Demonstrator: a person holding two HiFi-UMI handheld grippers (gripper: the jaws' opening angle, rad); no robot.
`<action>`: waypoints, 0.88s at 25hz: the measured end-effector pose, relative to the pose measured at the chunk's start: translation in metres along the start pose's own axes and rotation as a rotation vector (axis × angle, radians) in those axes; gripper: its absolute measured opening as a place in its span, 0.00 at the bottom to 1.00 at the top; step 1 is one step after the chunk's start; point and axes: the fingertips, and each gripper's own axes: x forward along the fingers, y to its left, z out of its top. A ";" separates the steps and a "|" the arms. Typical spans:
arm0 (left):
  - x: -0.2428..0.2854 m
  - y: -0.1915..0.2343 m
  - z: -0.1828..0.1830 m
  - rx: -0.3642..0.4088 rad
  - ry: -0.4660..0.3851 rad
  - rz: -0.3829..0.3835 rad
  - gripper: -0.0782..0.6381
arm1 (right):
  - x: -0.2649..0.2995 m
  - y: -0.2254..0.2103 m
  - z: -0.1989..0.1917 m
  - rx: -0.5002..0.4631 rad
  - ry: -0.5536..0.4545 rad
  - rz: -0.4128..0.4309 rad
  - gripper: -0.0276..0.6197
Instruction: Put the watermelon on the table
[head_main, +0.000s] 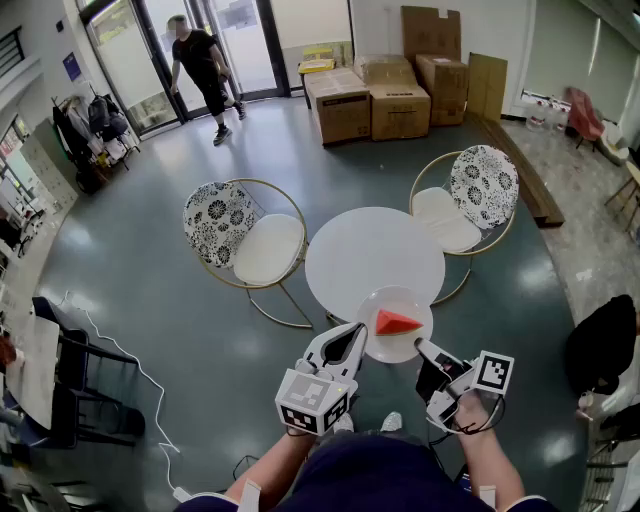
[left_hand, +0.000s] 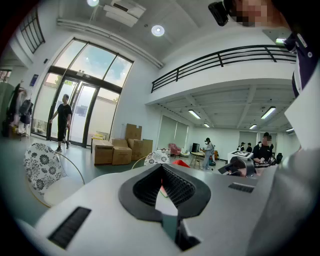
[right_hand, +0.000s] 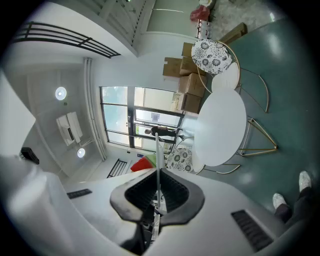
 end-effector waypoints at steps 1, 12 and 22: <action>0.000 0.000 0.000 0.000 0.000 0.000 0.12 | 0.000 0.000 0.000 -0.001 0.000 0.000 0.07; 0.001 -0.002 -0.004 0.000 0.009 -0.002 0.12 | -0.001 -0.001 -0.001 0.011 0.003 0.025 0.07; 0.008 -0.004 -0.007 -0.001 0.018 0.000 0.12 | -0.003 -0.007 0.007 0.014 -0.001 0.014 0.07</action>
